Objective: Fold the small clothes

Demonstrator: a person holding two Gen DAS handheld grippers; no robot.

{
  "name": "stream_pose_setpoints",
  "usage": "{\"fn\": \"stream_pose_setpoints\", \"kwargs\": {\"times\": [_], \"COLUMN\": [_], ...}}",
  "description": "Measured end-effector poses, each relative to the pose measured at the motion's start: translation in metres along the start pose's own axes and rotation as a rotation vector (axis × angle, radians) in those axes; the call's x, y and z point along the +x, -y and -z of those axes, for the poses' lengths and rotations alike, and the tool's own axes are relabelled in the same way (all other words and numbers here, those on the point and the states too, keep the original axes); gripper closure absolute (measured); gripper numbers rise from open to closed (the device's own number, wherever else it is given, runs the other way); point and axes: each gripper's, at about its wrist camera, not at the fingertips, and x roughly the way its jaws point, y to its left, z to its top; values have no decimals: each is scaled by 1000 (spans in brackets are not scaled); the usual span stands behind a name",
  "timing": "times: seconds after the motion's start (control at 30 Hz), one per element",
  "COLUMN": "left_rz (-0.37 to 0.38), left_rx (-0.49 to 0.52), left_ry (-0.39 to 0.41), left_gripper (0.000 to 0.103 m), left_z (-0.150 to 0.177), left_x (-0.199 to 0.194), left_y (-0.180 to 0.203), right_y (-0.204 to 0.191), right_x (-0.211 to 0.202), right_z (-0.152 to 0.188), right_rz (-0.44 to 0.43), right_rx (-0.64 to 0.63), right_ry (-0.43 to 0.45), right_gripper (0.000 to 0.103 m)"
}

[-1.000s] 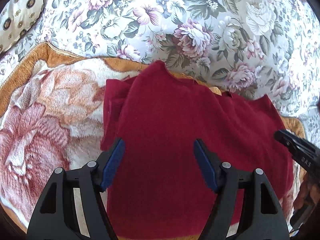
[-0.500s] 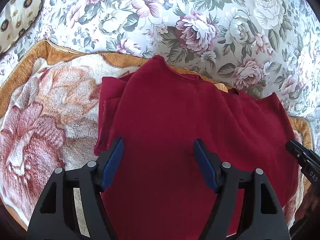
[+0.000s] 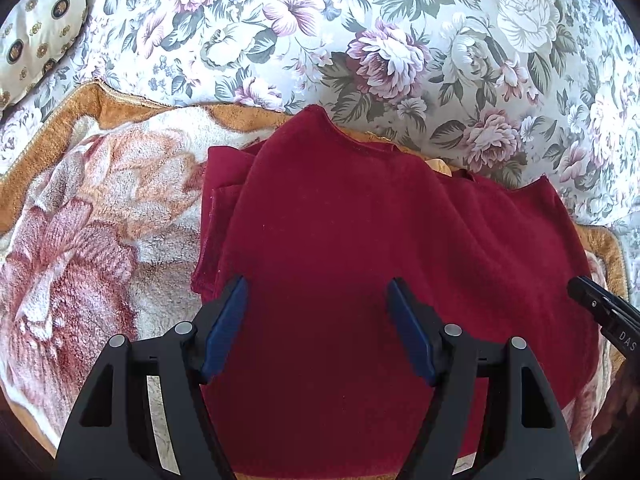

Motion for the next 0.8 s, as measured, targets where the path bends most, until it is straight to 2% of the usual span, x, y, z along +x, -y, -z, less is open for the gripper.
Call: {"fn": "stream_pose_setpoints", "kwargs": {"times": [0.33,0.8], "left_rz": [12,16], "left_rx": [27,50], "left_ry": [60,60], "left_gripper": [31,31], "left_z": [0,1], "left_x": [-26,-31], "left_y": [12,22], "right_y": [-3,-3], "right_x": [-19,-24], "right_z": [-1,3], "right_rz": [11,18], "right_rx": [12,16], "right_ry": [37,28], "right_gripper": [72,72]}}
